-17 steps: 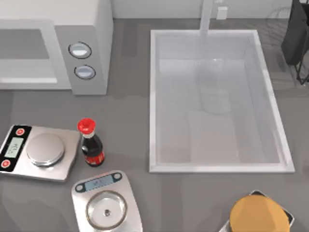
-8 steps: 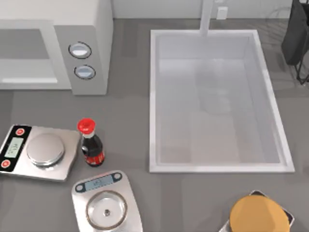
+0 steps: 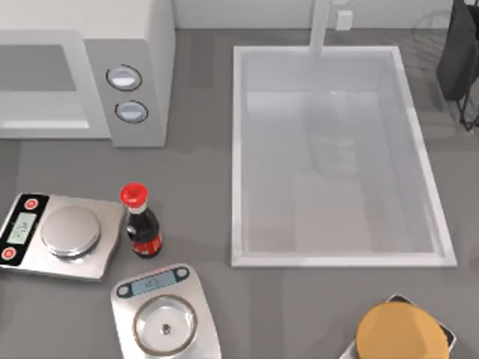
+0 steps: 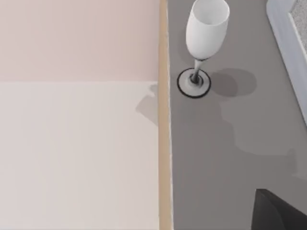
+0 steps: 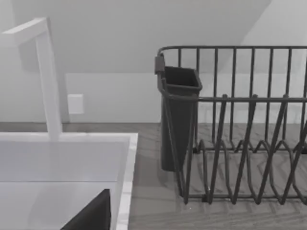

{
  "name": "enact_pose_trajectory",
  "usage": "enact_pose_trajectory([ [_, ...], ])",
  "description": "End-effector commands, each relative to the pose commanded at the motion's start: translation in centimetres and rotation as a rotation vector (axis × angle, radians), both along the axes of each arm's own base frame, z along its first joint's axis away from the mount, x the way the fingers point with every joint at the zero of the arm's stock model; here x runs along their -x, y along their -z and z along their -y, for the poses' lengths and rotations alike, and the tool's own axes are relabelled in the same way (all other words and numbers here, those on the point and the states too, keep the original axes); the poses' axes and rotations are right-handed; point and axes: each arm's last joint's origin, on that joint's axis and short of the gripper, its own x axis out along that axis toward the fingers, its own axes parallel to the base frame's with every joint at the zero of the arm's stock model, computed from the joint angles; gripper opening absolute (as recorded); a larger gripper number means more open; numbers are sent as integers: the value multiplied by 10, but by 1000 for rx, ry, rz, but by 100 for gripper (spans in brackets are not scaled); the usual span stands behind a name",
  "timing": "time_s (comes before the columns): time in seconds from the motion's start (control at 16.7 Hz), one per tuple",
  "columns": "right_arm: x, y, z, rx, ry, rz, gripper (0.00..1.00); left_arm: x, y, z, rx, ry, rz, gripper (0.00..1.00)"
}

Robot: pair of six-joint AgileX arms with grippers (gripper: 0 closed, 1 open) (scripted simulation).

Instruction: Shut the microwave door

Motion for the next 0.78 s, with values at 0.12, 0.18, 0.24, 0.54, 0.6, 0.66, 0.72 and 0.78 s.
enact_pose_trajectory([
  [0.12,0,0,0,0,0,0,100,-1,16,-2,4,-1,-2,0],
  [0.18,0,0,0,0,0,0,100,-1,26,-3,1,-1,-1,0],
  [0.24,0,0,0,0,0,0,100,-2,37,-4,-3,-2,2,0],
  [0.54,0,0,0,0,0,0,100,0,88,-2,-8,-4,4,0],
  [0.6,0,0,0,0,0,0,100,1,93,-1,-4,-4,1,0],
  [0.66,0,0,0,0,0,0,100,1,95,-1,-3,-4,0,0],
  [0.72,0,0,0,0,0,0,100,1,95,-1,-3,-4,0,0],
  [0.78,0,0,0,0,0,0,100,1,95,-1,-3,-4,0,0],
])
